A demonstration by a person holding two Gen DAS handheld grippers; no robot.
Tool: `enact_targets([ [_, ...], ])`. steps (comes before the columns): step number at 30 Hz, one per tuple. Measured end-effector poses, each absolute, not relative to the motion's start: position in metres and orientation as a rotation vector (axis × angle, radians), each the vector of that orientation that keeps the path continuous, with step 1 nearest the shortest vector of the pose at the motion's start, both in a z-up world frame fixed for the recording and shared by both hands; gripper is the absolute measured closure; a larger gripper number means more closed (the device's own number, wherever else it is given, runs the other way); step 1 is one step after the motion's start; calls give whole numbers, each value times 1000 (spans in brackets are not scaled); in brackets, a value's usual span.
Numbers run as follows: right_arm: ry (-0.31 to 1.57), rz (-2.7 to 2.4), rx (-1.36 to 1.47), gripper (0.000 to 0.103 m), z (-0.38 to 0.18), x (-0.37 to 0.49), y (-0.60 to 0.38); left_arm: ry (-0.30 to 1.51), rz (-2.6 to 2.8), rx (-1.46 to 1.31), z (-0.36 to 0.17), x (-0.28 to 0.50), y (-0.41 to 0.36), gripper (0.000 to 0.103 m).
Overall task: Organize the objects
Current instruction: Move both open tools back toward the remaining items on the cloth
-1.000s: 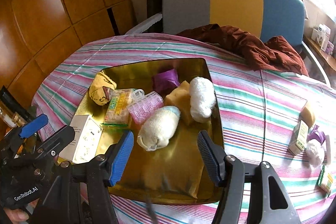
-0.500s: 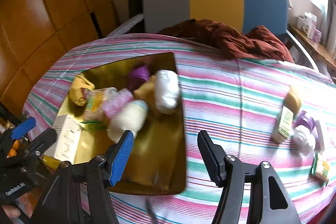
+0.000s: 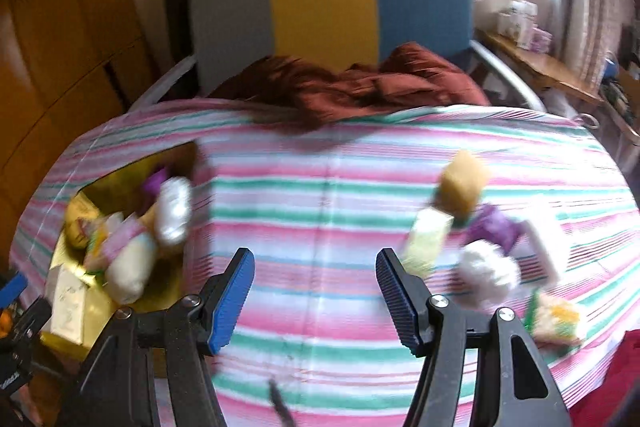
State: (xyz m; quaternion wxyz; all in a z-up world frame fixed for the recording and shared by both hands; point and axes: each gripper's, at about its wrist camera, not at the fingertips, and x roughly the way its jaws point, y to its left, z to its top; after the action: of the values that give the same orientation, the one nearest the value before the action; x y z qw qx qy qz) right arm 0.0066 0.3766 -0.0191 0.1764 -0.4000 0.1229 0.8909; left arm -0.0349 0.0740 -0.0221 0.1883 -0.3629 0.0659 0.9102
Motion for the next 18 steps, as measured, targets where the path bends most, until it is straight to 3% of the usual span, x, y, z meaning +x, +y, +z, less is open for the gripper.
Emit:
enact_targets([
  [9,419,2335,-1016,39,-22,33,477,225,2502,-1020,-22,-34,103,16],
  [18,777,2211,-967,38,-46,57,530,333,2441,-983,-21,-30,146,16],
])
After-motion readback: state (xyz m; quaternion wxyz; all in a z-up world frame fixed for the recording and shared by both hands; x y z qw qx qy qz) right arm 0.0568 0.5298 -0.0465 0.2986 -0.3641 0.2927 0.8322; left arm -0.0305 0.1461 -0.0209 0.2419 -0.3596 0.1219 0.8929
